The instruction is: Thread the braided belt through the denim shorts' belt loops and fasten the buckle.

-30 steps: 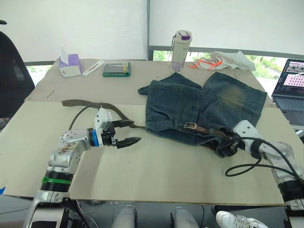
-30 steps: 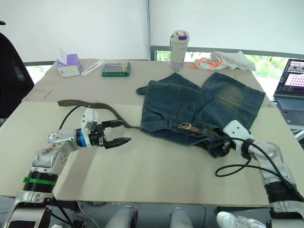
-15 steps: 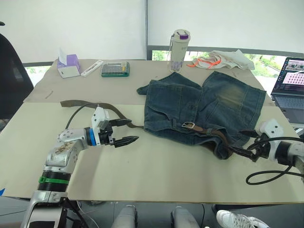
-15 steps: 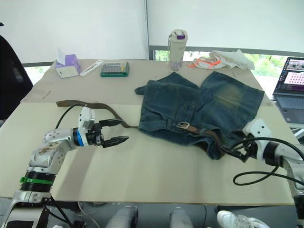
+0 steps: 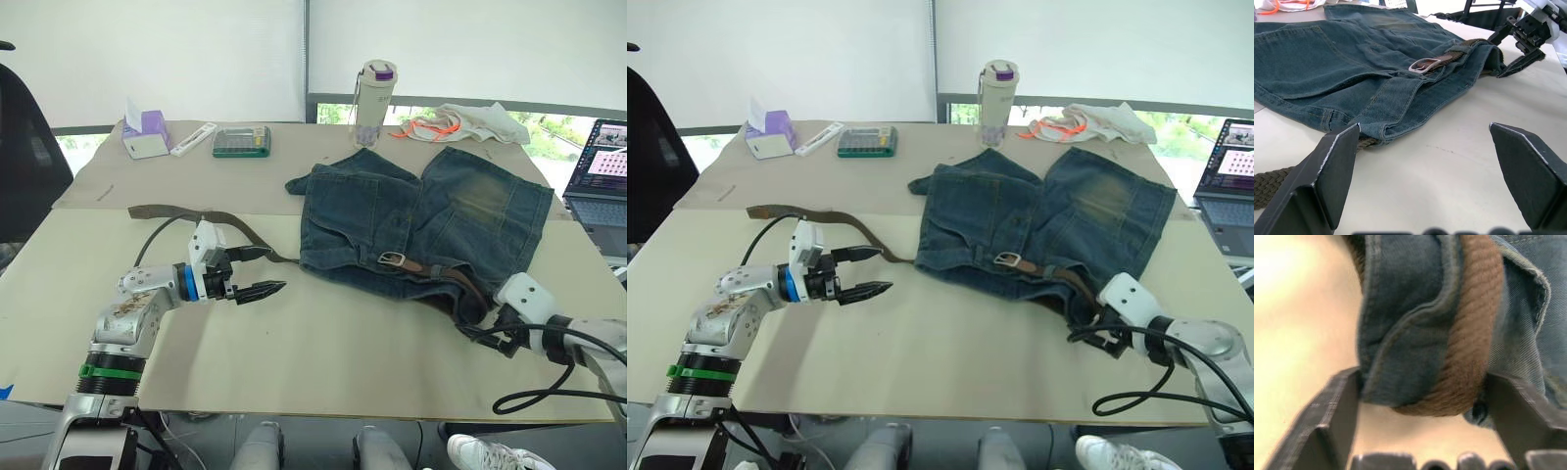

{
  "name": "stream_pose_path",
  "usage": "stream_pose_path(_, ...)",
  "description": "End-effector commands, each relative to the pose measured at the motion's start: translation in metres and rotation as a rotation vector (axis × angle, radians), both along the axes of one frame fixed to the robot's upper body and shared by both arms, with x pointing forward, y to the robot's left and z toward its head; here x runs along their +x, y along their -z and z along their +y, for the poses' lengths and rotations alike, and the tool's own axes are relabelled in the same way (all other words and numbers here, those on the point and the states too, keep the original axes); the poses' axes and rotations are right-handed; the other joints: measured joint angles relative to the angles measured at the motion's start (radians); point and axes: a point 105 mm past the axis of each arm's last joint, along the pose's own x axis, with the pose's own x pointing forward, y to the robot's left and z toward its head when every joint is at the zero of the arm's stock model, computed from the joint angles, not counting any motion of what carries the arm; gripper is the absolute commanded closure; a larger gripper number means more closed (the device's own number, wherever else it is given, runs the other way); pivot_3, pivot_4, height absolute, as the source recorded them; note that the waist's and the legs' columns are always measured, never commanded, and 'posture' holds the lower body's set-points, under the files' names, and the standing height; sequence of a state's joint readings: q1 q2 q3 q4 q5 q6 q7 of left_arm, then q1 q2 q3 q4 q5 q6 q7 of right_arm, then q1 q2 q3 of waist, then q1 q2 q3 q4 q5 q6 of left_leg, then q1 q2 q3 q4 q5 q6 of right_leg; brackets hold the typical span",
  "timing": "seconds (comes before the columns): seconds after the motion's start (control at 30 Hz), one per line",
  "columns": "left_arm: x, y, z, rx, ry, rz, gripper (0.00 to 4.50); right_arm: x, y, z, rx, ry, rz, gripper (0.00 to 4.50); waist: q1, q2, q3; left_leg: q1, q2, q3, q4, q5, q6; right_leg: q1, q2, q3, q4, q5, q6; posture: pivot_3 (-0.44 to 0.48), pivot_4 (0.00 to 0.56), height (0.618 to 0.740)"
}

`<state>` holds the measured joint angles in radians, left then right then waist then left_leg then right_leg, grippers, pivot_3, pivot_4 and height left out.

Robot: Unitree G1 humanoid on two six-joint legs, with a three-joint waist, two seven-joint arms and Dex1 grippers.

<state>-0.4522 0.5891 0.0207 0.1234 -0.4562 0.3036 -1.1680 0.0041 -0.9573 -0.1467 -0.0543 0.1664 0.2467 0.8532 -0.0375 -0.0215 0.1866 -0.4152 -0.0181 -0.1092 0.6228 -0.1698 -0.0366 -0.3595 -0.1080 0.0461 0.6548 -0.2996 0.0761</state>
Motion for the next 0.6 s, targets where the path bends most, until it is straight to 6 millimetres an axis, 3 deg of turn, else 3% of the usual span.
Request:
stream_pose_path(0.03,-0.001,-0.012,-0.002,-0.004,0.011,-0.051,0.00,0.001,-0.014,-0.021,-0.098,-0.011,-0.048,1.86,0.000,0.000,0.000,0.000,0.000,0.000,0.000,0.000,0.000,0.000,0.000,0.000,0.000,0.000,0.000,0.000,0.150,0.740)
stream_pose_path(0.13,-0.002,-0.010,-0.002,-0.004,0.010,-0.046,0.00,-0.003,-0.017,-0.034,-0.171,-0.055,-0.051,3.08,0.002,0.000,0.000,0.000,0.000,0.000,0.000,0.000,0.000,0.000,0.000,0.000,0.000,0.000,0.000,0.000,0.150,0.740)
stream_pose_path(0.27,-0.002,-0.008,-0.001,-0.004,0.006,-0.042,0.00,-0.008,-0.019,-0.060,-0.251,-0.049,-0.036,4.16,0.004,0.000,0.000,0.000,0.000,0.000,0.000,0.000,0.000,0.000,0.000,0.000,-0.001,0.000,0.000,0.000,0.150,0.740)
stream_pose_path(0.4,-0.002,-0.007,0.001,-0.001,0.004,-0.041,0.00,-0.013,-0.022,-0.068,-0.299,-0.089,-0.019,4.29,0.003,0.000,0.000,0.000,0.000,0.000,0.000,0.000,0.000,0.000,0.000,0.000,-0.001,0.000,0.000,0.000,0.150,0.740)
stream_pose_path(0.5,-0.001,-0.006,0.002,0.002,0.002,-0.038,0.00,-0.015,-0.033,-0.058,-0.190,-0.125,-0.027,4.29,0.000,0.000,0.000,0.000,0.000,0.000,0.000,0.000,0.000,0.000,0.000,0.000,0.000,0.000,0.000,0.000,0.150,0.740)
stream_pose_path(0.6,-0.001,-0.005,0.002,0.008,0.003,-0.034,0.00,-0.033,-0.030,-0.046,-0.112,-0.210,0.090,4.29,-0.001,0.000,0.000,0.000,0.000,0.000,0.000,0.000,0.000,0.001,0.000,0.000,0.000,0.000,0.000,0.000,0.150,0.740)
